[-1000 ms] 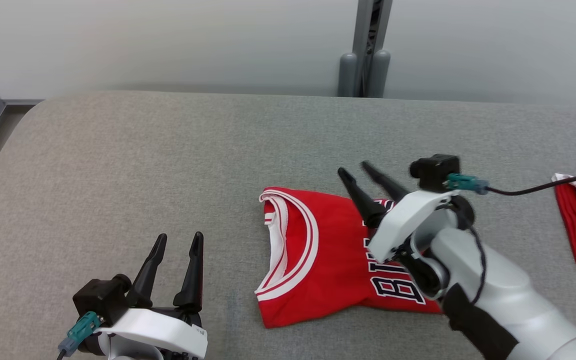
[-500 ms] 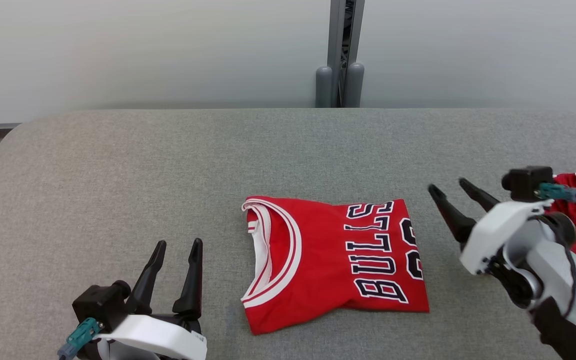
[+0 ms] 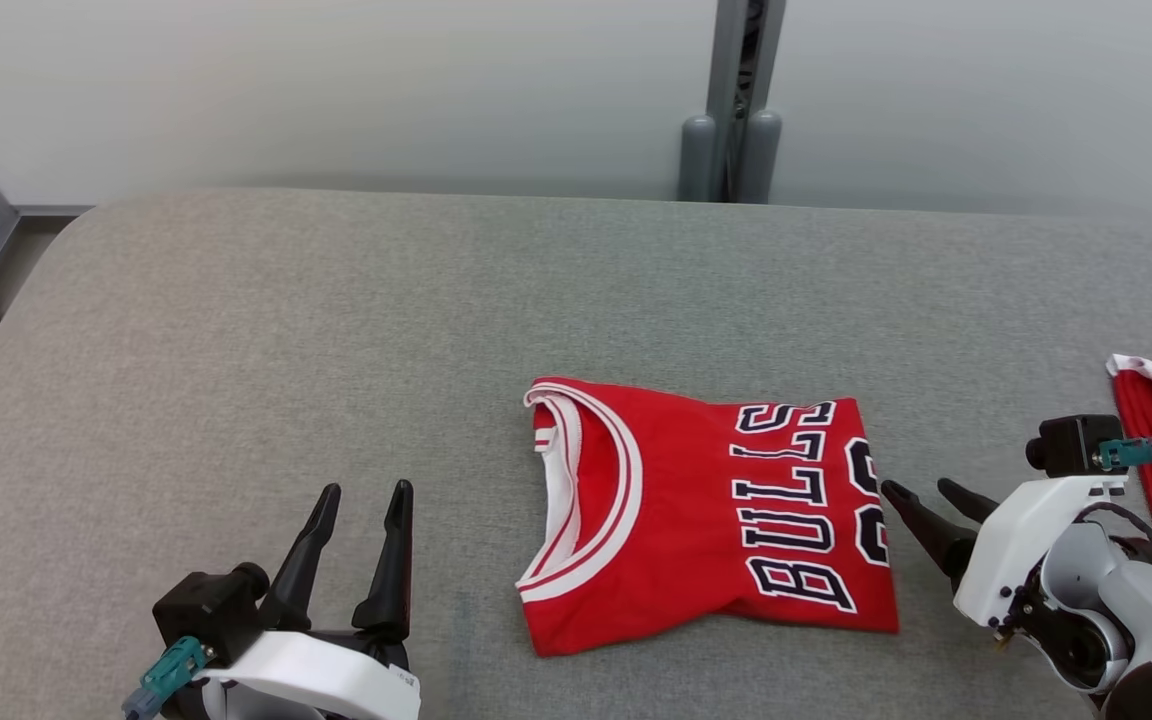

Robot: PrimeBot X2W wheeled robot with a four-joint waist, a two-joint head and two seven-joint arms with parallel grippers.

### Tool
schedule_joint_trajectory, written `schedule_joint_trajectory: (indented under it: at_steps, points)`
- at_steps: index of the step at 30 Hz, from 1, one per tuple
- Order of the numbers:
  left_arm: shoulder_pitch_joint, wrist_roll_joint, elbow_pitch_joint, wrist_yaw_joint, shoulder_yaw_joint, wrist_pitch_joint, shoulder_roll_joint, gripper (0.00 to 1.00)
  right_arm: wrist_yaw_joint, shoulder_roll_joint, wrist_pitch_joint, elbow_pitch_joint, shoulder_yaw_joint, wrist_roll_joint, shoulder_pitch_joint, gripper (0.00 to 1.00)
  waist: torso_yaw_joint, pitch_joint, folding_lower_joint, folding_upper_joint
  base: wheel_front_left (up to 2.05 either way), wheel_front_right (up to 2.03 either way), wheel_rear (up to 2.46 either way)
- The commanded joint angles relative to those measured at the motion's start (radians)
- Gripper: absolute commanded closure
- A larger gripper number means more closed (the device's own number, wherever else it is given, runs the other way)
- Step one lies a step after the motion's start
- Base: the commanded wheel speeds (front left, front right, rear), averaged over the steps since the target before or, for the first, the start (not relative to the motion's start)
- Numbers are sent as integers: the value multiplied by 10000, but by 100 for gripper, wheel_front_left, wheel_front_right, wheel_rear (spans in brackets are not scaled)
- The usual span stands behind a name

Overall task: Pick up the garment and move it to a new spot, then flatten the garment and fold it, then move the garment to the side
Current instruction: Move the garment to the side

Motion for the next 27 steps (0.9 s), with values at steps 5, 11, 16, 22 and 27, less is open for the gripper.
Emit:
schedule_joint_trajectory:
  at_steps: [5,11,16,22,27]
  points:
    - [-150,31,35,-8,-9,-45,34,0,-1,-63,566,131,-168,476,160,0,412,152,0,0,0,0,0]
    - [-228,58,40,-11,-27,-66,59,0,-1,-38,1159,417,-215,856,136,0,798,247,0,0,0,0,0]
    - [-236,59,16,6,-27,-73,90,0,-1,131,1467,658,-188,1091,84,0,1019,313,0,0,0,0,0]
    - [-199,29,-17,55,-1,-96,130,0,-1,143,1340,564,-56,1073,-80,73,1066,377,0,0,0,0,0]
    - [-196,8,-22,90,18,-114,126,0,-1,68,1090,447,69,899,-292,100,928,387,0,0,0,0,0]
